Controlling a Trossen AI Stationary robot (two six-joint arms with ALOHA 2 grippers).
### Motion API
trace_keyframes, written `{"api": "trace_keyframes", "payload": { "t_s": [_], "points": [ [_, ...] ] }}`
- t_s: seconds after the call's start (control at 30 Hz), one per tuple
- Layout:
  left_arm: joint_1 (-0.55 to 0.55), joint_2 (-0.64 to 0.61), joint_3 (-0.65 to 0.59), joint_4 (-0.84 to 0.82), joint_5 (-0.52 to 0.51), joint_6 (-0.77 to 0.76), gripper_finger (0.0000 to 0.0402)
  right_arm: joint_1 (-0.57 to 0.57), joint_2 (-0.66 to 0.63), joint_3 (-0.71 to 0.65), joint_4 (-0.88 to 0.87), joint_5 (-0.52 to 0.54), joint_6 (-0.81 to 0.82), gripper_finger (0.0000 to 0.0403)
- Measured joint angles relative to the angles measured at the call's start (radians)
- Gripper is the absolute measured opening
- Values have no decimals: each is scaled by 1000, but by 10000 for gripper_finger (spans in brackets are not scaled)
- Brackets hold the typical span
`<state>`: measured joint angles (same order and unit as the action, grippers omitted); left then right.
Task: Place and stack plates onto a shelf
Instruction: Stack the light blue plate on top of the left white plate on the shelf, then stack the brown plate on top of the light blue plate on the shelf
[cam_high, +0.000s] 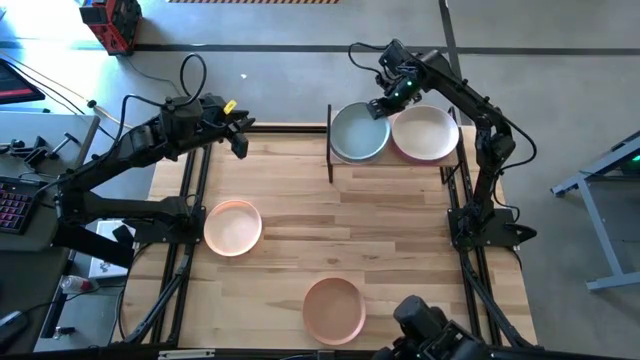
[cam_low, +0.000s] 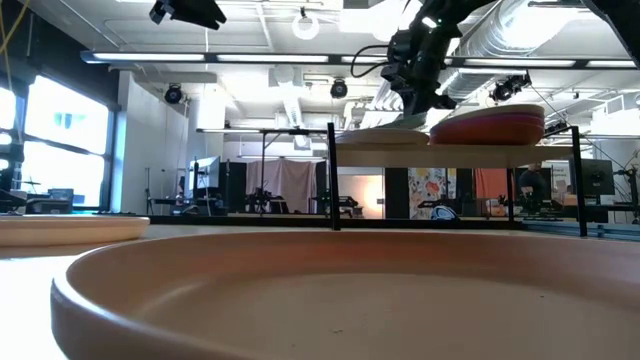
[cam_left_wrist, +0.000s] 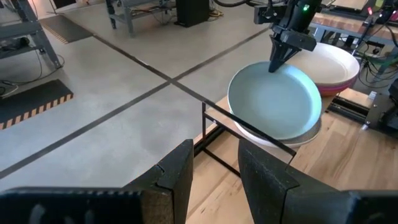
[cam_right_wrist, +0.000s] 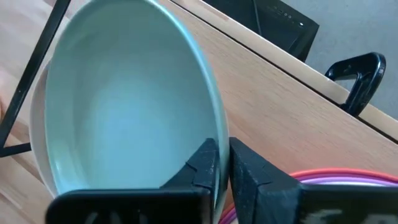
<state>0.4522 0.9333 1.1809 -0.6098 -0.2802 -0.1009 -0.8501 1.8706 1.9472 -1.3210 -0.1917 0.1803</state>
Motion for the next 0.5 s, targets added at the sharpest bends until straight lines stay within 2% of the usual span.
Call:
{"api": "trace_keyframes", "payload": {
  "t_s": [0.23, 0.5],
  "points": [
    [0, 0, 0, 1, -1, 0, 115, 14, 0, 0, 2, 9, 2, 79],
    [0, 0, 0, 1, -21, 0, 115, 9, 0, 37, -38, -21, 3, 94]
  ]
}}
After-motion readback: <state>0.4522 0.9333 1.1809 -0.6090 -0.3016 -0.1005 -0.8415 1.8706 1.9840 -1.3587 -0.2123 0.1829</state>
